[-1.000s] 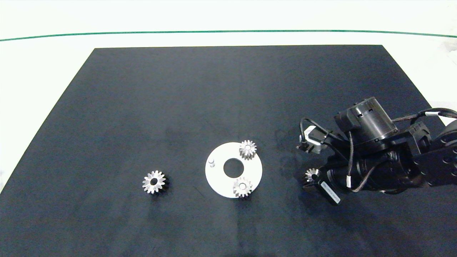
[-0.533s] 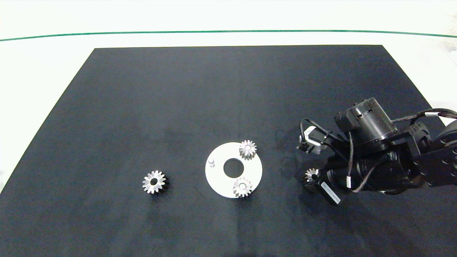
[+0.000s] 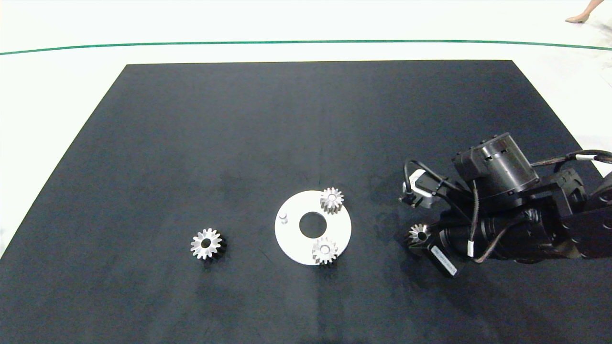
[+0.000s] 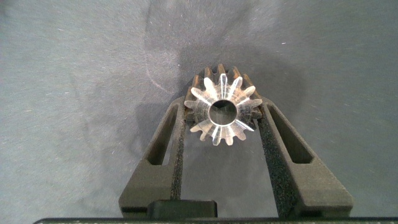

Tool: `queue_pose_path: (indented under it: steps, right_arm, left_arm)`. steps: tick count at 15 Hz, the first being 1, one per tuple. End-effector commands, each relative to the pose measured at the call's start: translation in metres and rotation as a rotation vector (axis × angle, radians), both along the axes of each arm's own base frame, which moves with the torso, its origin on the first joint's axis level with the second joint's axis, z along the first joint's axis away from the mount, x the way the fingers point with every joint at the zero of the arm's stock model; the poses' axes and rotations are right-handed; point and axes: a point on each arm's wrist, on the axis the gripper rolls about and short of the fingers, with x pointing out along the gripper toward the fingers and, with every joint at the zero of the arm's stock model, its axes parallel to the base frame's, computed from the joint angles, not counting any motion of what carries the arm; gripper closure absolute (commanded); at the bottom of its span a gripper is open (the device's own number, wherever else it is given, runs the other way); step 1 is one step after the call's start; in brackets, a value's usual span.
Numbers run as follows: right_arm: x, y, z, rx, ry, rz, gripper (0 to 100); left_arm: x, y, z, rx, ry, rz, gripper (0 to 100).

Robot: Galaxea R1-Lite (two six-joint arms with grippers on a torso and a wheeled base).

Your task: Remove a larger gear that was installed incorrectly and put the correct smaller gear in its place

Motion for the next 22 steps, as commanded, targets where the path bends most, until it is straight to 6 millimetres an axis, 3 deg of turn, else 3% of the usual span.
queue_pose_path:
  steps: [1,4,6,10,17,22]
  right_arm:
    - [-0.025,0.004,0.027,0.044,-0.082,0.065,66]
    - [-0.036,0.019,0.042,0.080,-0.124,0.136,66]
    - [-0.035,0.035,0.067,0.117,-0.171,0.176,66]
    - [-0.023,0.069,0.097,0.092,-0.134,0.235,66]
    - [-0.004,0.129,0.086,0.069,-0.091,0.318,66]
    - [-0.008,0.149,0.088,0.058,-0.076,0.359,66]
  left_arm:
    - [0.000,0.000,-0.001,0.003,0.005,0.002,0]
    - [0.001,0.000,-0.001,0.005,0.009,0.002,0]
    - [0.001,0.000,-0.001,0.005,0.009,0.002,0]
    - [0.001,0.000,0.000,0.003,0.006,0.002,0]
    - [0.002,-0.001,-0.001,0.006,0.012,0.002,0]
    - [0.002,-0.001,-0.001,0.005,0.010,0.002,0]
